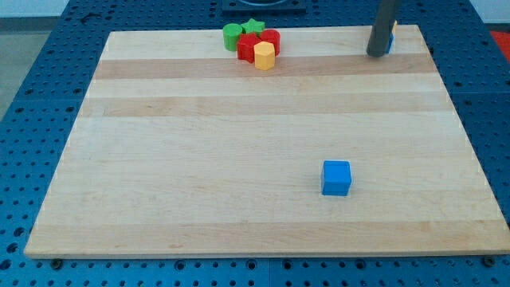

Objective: Slide blue cube towards top center

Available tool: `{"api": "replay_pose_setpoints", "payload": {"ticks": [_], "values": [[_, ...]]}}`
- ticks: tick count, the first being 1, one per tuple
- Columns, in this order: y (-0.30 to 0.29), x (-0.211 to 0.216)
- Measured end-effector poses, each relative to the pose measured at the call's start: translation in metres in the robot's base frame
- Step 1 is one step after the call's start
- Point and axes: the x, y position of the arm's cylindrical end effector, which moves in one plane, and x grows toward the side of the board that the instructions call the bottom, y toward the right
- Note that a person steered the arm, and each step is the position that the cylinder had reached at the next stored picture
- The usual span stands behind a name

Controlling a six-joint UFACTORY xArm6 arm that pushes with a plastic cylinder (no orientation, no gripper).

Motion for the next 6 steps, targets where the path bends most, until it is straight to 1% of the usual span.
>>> {"api": "replay_pose_setpoints", "payload": {"ticks": [1,3,4,5,6], "values": [[-0.001,0.024],[0.047,0.070],[0.078,0.112],[0.088,0.155],[0.075,0.192]]}}
